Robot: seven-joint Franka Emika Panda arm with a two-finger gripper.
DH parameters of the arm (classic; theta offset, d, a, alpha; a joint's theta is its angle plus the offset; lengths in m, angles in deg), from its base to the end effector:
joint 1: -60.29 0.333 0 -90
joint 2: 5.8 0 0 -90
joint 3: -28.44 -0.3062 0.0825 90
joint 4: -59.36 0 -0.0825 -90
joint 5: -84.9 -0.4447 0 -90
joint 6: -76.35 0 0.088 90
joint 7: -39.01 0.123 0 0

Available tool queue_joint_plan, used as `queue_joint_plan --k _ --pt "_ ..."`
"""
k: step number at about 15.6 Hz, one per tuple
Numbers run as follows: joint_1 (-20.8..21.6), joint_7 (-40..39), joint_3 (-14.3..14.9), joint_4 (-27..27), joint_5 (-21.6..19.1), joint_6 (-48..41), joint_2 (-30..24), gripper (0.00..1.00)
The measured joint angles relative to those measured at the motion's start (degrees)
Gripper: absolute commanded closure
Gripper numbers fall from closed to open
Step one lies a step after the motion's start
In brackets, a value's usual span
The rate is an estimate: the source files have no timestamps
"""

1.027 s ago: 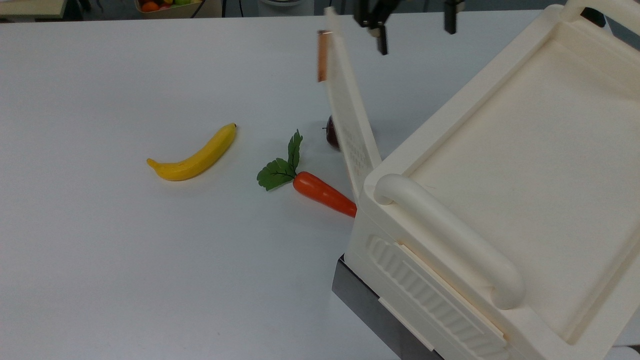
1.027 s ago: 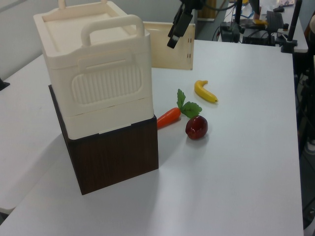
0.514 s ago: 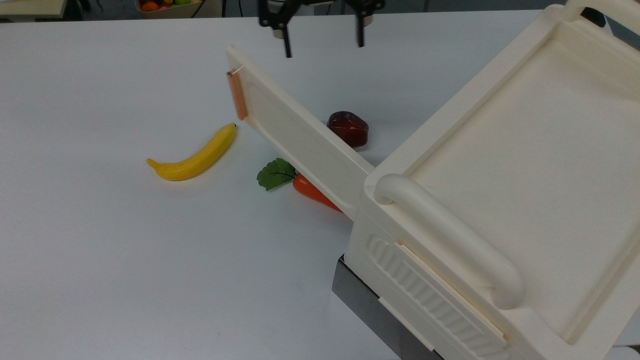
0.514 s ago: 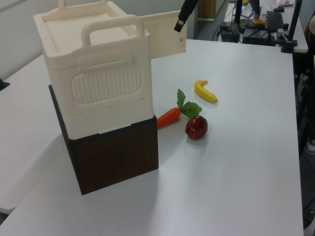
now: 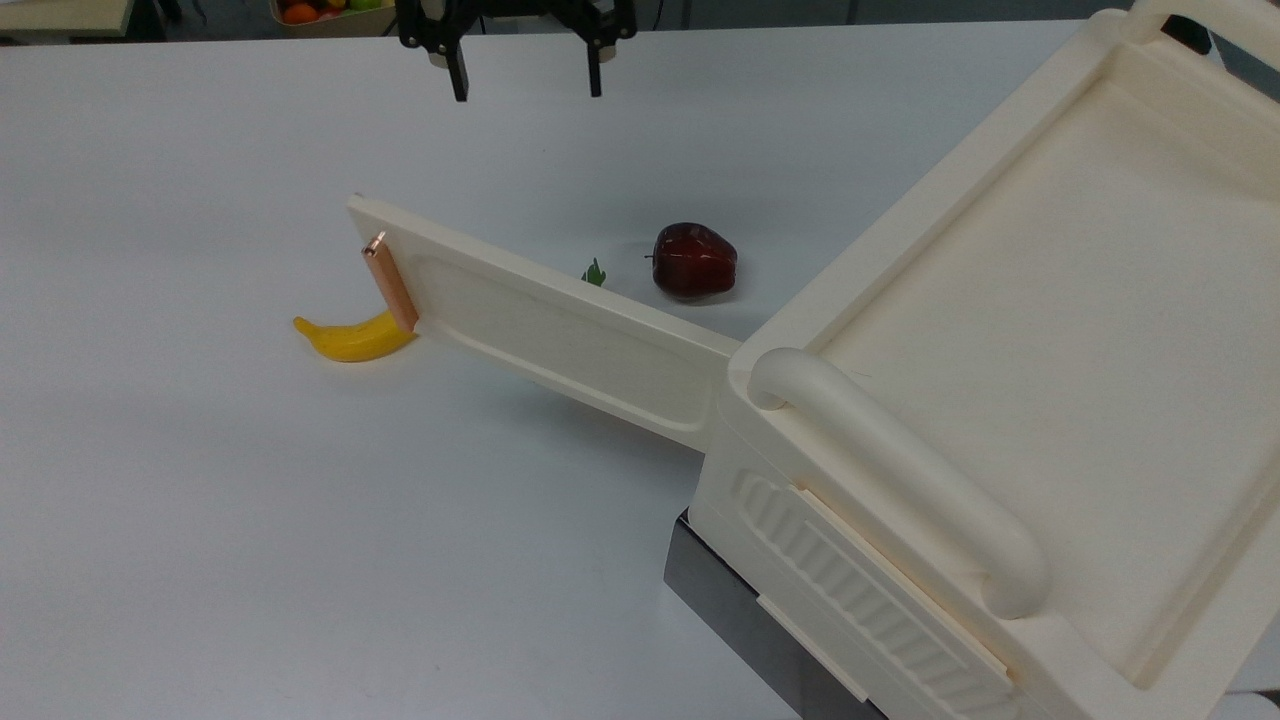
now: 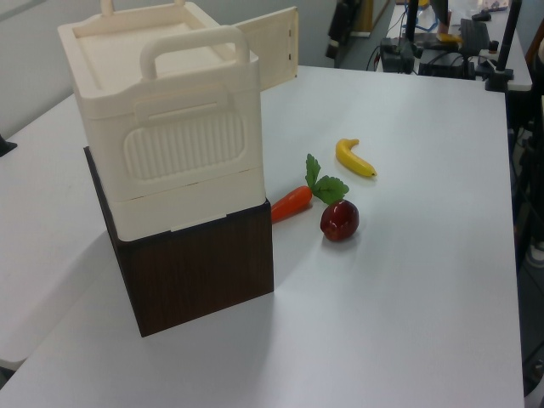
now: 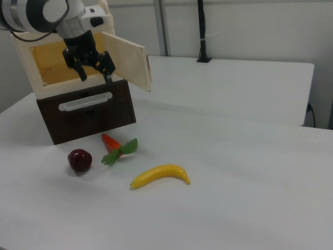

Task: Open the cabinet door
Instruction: 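Release the door and lift the gripper away from it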

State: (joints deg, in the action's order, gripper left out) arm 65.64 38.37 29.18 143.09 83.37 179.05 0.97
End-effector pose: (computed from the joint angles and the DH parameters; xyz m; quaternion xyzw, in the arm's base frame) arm 0.6730 0.0574 0.6044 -0.9933 -0.0441 -0.1058 0.0162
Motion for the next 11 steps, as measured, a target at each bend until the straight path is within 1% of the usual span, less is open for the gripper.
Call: queue_joint_plan --k 2,4,8,11 --pt "0.08 1.19 -0.01 1.50 3.06 -3.69 0.01 0.00" --pt "0.23 3.31 -0.06 3.95 5.09 -4.24 -0.05 0.00" --pt "0.02 4.51 -0.04 9.50 5.60 -4.28 -1.59 0.00" --pt "-0.58 4.63 0.06 11.47 5.60 -4.33 -4.00 0.00"
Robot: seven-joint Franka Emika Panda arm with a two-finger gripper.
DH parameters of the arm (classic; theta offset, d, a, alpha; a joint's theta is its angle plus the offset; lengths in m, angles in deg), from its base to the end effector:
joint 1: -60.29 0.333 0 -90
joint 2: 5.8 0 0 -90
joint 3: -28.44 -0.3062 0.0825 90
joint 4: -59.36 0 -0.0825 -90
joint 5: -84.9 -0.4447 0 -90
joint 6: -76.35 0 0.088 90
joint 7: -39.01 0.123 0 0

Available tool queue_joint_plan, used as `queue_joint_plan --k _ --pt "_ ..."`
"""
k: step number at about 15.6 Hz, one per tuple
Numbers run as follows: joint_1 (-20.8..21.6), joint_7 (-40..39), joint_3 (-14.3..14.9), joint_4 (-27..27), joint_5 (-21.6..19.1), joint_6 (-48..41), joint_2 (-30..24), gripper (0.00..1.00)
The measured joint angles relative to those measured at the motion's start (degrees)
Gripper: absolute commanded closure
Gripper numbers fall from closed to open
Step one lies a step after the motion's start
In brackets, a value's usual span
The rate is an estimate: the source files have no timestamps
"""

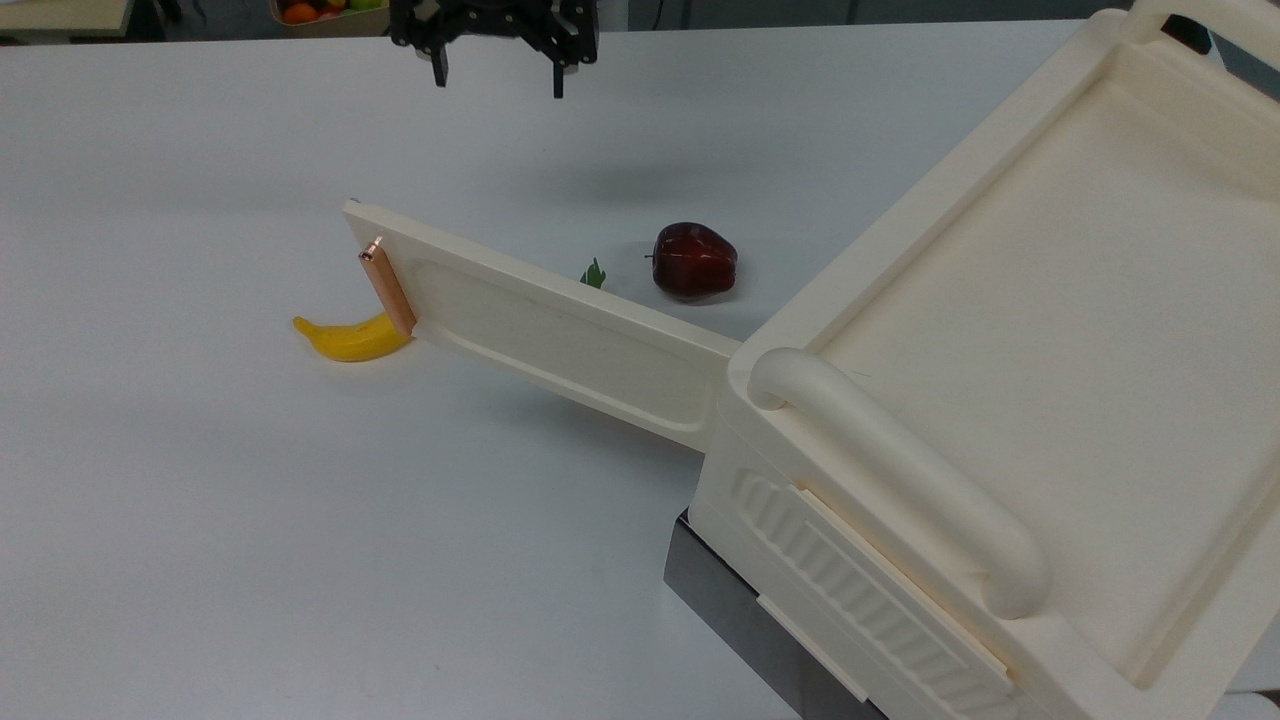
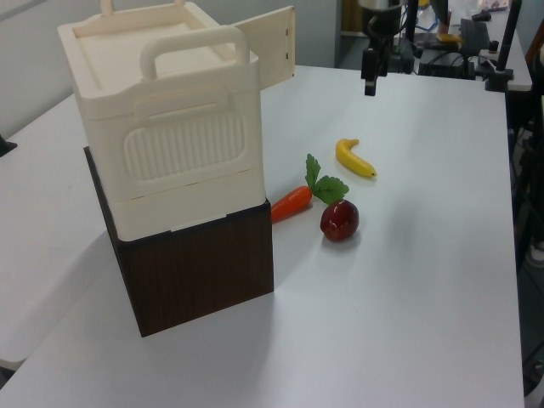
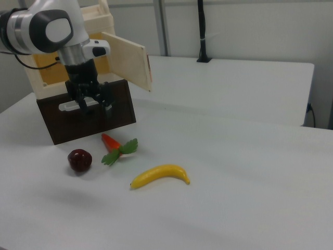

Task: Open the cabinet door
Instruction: 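Release the door and lift the gripper away from it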

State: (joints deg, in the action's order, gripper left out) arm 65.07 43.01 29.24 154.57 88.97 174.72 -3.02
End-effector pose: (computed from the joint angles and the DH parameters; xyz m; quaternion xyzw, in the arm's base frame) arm 0.6369 0.0367 0.5326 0.9994 0.0049 0.0058 0.0352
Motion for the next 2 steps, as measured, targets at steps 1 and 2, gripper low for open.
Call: queue_joint_plan --k 1,2 --pt "-0.42 0.00 0.04 0.24 0.00 -0.01 -0.59 0.00" --pt "-0.82 0.00 0.05 0.35 0.00 -0.01 -0.97 0.00"
